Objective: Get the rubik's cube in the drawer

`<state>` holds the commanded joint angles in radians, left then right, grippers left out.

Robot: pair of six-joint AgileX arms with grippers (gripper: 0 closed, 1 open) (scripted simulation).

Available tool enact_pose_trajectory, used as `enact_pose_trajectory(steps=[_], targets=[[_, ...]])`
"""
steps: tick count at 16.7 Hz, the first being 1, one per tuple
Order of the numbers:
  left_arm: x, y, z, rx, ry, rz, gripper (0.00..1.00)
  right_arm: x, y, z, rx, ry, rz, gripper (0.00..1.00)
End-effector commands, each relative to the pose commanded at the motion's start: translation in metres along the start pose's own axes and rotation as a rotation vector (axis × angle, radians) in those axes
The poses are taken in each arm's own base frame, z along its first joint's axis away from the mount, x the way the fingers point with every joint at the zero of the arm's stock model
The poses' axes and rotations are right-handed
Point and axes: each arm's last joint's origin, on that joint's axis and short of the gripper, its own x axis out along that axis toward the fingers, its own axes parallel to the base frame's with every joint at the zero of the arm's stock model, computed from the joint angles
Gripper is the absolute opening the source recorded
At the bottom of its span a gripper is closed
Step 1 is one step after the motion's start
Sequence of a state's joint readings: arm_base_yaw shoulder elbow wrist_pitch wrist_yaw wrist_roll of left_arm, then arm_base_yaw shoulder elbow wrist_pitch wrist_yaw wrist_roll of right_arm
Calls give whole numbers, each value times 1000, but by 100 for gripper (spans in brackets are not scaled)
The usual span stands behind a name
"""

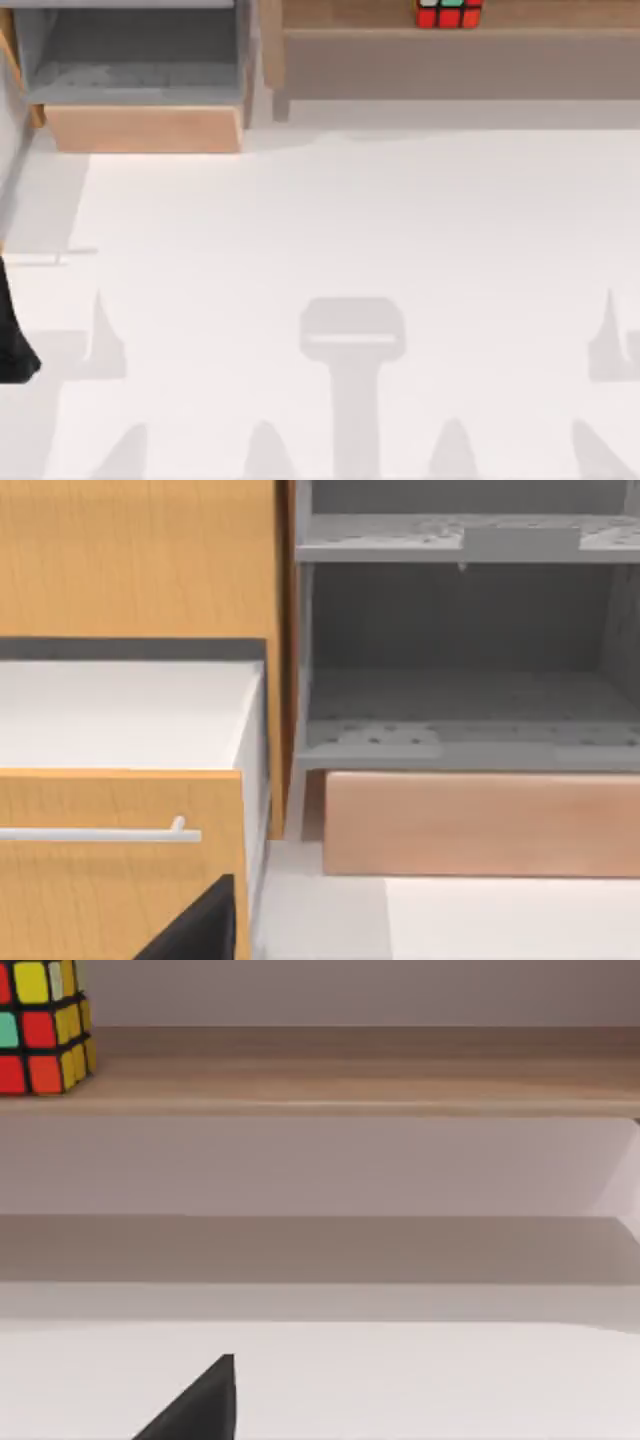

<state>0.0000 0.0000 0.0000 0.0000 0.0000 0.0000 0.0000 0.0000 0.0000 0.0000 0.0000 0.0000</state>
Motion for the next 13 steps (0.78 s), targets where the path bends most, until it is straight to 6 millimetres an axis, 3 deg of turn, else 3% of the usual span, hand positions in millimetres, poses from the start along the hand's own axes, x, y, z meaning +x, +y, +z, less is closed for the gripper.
enact_pose_trajectory(steps=[3, 5, 9, 13], targets=[[0, 0, 3, 0, -3, 0, 100, 0, 0, 0, 0, 0, 0, 100], [1, -2, 17, -1, -18, -1, 100, 0, 0, 0, 0, 0, 0, 100], [12, -10, 71, -8, -56, -2, 100, 0, 0, 0, 0, 0, 0, 100], [59, -34, 136, -21, -67, -3, 100, 0, 0, 0, 0, 0, 0, 100]])
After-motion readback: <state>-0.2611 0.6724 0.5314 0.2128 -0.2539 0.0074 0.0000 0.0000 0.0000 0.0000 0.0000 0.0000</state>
